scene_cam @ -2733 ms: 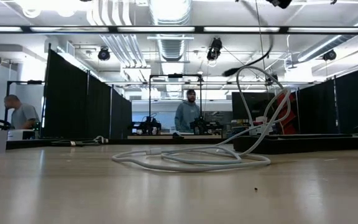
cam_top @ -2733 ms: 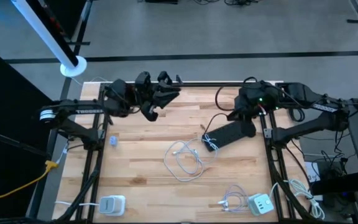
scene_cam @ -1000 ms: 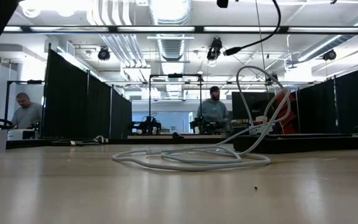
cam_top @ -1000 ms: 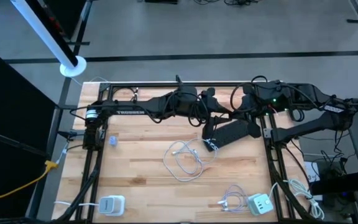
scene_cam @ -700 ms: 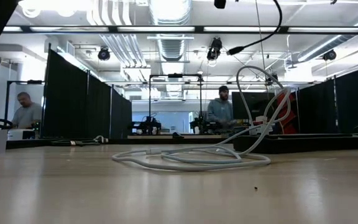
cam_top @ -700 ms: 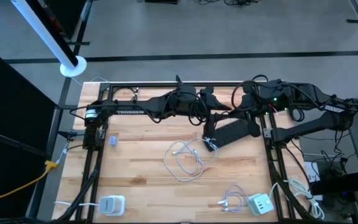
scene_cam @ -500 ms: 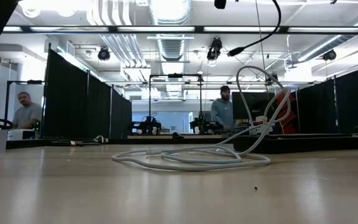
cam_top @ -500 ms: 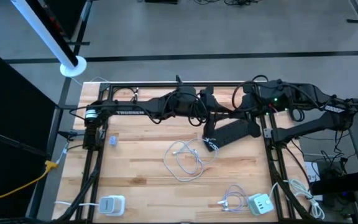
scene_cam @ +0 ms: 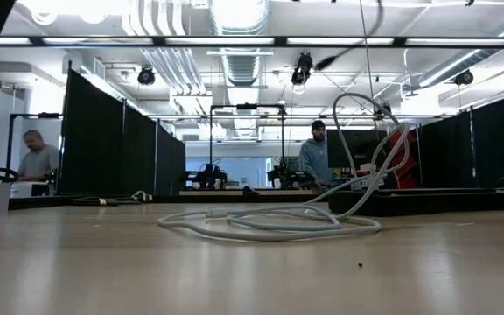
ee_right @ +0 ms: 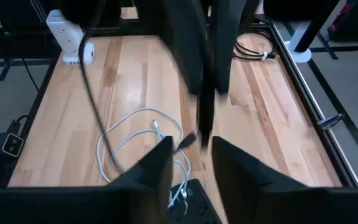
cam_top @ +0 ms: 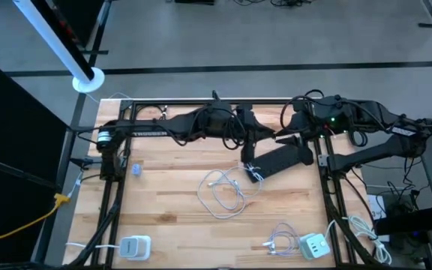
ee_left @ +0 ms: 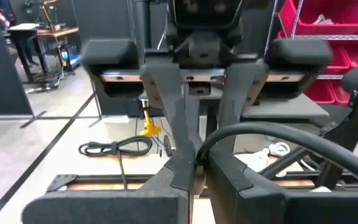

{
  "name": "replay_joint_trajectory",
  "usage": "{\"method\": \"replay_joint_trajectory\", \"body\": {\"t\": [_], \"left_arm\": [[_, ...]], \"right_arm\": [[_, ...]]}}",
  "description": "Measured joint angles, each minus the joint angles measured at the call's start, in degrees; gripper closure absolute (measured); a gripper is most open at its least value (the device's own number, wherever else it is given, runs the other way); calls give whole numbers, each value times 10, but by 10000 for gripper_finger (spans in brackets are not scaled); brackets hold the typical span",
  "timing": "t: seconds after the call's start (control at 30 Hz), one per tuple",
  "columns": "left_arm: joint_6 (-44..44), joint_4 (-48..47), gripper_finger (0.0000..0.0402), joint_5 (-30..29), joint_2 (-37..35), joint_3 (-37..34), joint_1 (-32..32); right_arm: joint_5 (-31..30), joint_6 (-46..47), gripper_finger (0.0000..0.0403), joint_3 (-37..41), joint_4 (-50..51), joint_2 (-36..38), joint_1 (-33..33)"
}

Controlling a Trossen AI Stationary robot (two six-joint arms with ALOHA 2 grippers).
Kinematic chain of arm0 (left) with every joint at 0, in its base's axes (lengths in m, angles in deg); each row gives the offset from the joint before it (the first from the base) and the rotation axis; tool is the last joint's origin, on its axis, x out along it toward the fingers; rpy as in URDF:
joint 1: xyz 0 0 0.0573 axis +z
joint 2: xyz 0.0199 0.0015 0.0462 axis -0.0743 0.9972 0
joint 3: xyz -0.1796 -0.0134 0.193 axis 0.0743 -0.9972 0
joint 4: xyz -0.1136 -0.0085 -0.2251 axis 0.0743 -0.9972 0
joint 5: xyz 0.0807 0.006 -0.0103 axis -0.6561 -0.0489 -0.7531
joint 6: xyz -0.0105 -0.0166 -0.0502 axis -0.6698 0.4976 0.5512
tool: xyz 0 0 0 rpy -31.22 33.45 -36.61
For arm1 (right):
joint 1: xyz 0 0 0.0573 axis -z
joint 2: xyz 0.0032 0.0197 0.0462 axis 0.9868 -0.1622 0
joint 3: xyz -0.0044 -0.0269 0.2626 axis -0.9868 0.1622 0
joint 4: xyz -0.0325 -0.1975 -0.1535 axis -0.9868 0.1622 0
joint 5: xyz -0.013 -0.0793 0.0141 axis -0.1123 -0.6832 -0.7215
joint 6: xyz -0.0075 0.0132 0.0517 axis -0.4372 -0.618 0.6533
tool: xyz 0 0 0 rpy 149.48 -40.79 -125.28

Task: Plug in charger cables
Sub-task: Insert the top right black charger cable into the right white outlet extension

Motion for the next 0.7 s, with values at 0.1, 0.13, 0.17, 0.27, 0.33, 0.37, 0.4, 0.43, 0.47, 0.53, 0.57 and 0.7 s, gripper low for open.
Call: {"method": "replay_joint_trajectory", "body": {"t": [0.1,0.13,0.17,0.27,0.33,0.37,0.4,0.43,0.47,0.53,0.57,0.7], "left_arm": [[0,-49,387,0,-26,0,0],[1,-65,387,0,-36,0,-1],[4,-90,387,0,-46,0,-2],[8,-163,387,-5,-79,0,-12],[13,-217,387,-23,-103,0,-24],[13,-237,387,-39,-114,0,-32],[11,-255,387,-56,-125,0,-41],[9,-275,387,-75,-133,0,-52],[7,-292,387,-92,-143,0,-61],[6,-319,387,-124,-157,0,-80],[6,-331,387,-139,-166,0,-90],[6,-371,387,-192,-192,-8,-135]], "right_arm": [[-1,-15,243,0,8,0,0],[0,-22,233,0,16,0,0],[3,-26,223,0,27,0,0],[25,-29,204,0,67,0,-11],[34,-5,196,1,88,-4,-34],[36,11,192,1,96,-5,-52],[36,27,189,2,103,-10,-73],[35,45,186,2,106,-16,-96],[34,63,183,2,105,-24,-120],[33,106,177,2,101,-43,-172],[34,128,175,2,102,-56,-198],[31,221,166,1,104,-111,-289]]}}
